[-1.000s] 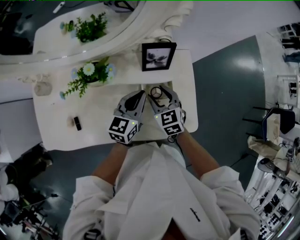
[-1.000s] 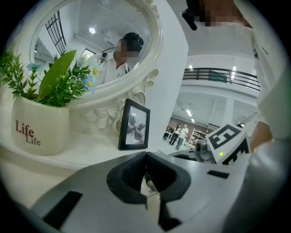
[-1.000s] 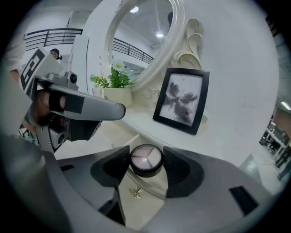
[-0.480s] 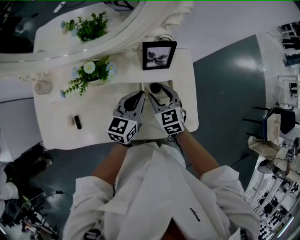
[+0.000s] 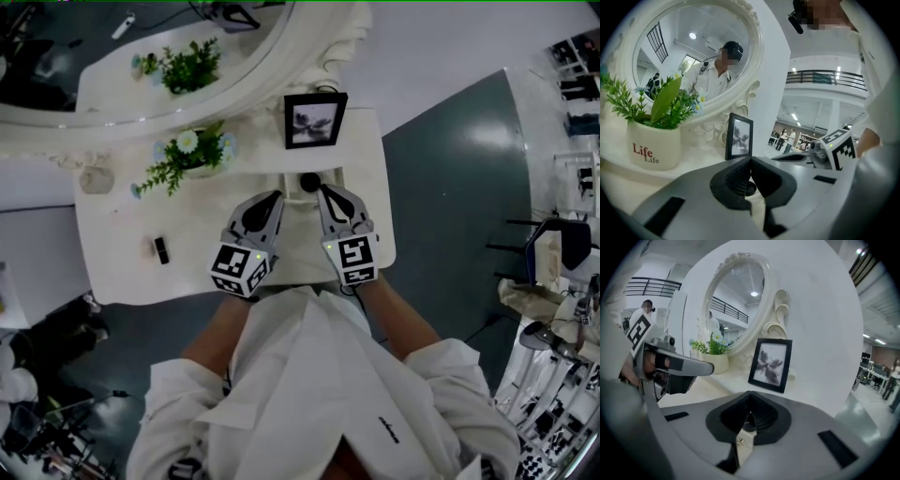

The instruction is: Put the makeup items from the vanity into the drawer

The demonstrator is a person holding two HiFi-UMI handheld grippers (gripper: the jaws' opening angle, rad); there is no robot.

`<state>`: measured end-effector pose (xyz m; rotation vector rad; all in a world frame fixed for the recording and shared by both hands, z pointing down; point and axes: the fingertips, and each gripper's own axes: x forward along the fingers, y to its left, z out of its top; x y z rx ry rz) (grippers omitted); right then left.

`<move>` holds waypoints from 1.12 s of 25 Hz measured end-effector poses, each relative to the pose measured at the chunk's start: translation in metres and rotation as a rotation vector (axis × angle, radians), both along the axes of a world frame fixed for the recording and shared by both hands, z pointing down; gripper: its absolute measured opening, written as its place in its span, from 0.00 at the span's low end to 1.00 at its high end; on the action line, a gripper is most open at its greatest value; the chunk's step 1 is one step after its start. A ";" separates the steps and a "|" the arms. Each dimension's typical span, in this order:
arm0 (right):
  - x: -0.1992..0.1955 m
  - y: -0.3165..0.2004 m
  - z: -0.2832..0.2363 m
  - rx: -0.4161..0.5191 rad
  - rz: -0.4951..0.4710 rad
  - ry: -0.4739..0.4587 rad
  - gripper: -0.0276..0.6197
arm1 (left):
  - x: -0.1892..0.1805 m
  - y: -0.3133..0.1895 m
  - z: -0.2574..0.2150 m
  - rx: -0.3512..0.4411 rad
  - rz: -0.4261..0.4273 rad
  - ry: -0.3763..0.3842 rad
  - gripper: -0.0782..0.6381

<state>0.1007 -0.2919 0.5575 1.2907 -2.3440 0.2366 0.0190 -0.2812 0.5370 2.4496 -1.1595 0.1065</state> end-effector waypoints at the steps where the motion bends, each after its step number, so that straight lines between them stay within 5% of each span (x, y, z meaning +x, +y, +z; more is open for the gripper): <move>1: 0.002 0.003 -0.006 0.003 0.008 -0.016 0.07 | -0.003 0.002 -0.004 0.006 -0.002 -0.002 0.15; 14: 0.039 0.038 -0.097 0.124 0.121 -0.184 0.07 | -0.080 0.026 -0.072 0.136 -0.123 -0.059 0.15; 24: 0.068 0.049 -0.154 0.239 0.197 -0.228 0.07 | -0.134 0.043 -0.109 0.283 -0.179 -0.235 0.15; 28: 0.078 0.054 -0.168 0.265 0.215 -0.236 0.07 | -0.137 0.050 -0.115 0.283 -0.189 -0.198 0.15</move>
